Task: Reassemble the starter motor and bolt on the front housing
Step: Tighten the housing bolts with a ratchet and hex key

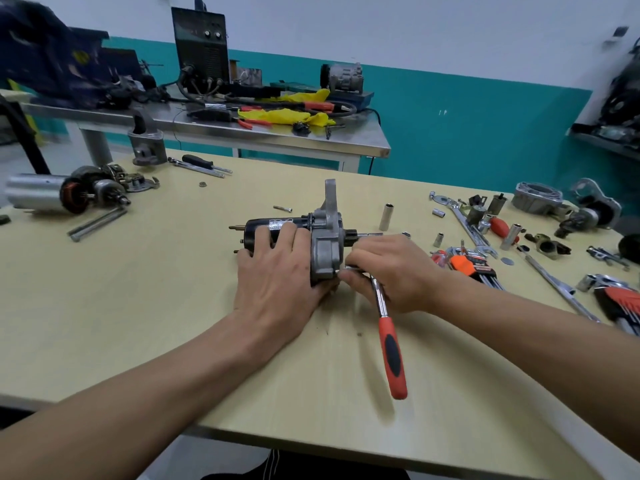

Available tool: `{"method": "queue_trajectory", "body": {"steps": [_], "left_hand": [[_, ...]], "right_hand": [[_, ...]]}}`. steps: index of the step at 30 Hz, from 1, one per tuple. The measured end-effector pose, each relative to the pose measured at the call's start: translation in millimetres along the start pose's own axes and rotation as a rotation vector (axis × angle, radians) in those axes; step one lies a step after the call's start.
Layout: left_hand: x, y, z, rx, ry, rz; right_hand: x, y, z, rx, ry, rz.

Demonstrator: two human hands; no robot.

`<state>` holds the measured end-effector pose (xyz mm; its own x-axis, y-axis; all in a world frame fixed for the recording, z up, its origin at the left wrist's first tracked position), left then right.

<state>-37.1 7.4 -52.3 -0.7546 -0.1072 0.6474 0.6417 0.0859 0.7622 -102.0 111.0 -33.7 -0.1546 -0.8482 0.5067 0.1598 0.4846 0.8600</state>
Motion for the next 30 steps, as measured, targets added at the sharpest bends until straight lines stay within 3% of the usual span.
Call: {"method": "queue_trajectory", "body": {"steps": [2, 4, 8, 10, 11, 13, 17, 19, 23, 26, 30], "left_hand": [[0, 0, 1, 0.010, 0.003, 0.007], [1, 0, 1, 0.013, 0.002, 0.013], [2, 0, 2, 0.012, 0.002, 0.027], [1, 0, 2, 0.004, -0.003, 0.027], [1, 0, 1, 0.005, -0.005, 0.030], [1, 1, 0, 0.006, -0.003, 0.033], [1, -1, -1, -0.023, 0.007, 0.016], [1, -1, -5, -0.071, 0.026, 0.014], [1, 1, -12, -0.183, 0.070, 0.060], [2, -1, -13, -0.199, 0.084, 0.064], [1, -2, -12, -0.202, 0.095, 0.075]], "right_hand": [[2, 0, 3, 0.064, -0.087, -0.001], [1, -2, 10, 0.258, -0.303, -0.016], [-19, -31, 29, 0.881, -1.053, -0.295], [-31, -40, 27, 1.014, -1.258, -0.403], [-32, -41, 26, 1.024, -1.262, -0.413], [-25, -33, 22, 0.915, -1.069, -0.323], [-5, 5, 0, 0.087, -0.204, -0.008], [-5, 5, -3, -0.045, -0.022, 0.027], [-4, 0, 2, 0.024, -0.100, 0.030], [-4, -3, 12, 0.229, -0.335, -0.010], [-5, -13, 18, 0.464, -0.636, -0.201]]}}
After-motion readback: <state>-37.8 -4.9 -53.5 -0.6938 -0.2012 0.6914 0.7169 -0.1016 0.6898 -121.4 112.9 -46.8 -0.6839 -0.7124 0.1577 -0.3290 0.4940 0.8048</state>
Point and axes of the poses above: each hand's wrist, its own x-axis towards the middle knuckle, its own y-axis out of the back of the hand, z = x × y, the point moved 8 cm from there along x, towards the middle knuckle, and after that the axes turned 11 degrees about -y, right-handed, at the moved point
